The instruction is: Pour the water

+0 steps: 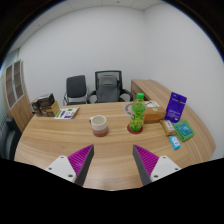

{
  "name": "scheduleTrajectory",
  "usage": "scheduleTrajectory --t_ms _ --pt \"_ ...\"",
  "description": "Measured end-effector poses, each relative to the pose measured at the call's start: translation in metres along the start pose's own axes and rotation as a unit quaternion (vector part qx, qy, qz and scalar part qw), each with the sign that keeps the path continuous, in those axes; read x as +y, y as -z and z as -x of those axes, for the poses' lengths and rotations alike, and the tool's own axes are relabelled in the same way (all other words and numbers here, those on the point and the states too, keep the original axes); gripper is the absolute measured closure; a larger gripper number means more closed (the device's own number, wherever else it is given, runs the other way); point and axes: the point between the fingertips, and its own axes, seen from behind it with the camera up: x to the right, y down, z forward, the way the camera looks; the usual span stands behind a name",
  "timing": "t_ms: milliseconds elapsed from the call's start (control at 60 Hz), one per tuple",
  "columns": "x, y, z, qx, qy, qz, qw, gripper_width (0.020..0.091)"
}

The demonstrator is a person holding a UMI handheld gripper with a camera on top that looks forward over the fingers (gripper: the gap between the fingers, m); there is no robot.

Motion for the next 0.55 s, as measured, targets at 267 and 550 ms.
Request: scheduleTrajectory --t_ms 267,550 --pt "-0.014 0.072 0.048 0.002 0.007 -0.039 0.999 0.0300" --pt "-0.020 0.106 0.065 0.007 0.019 -0.053 0.998 0.0307"
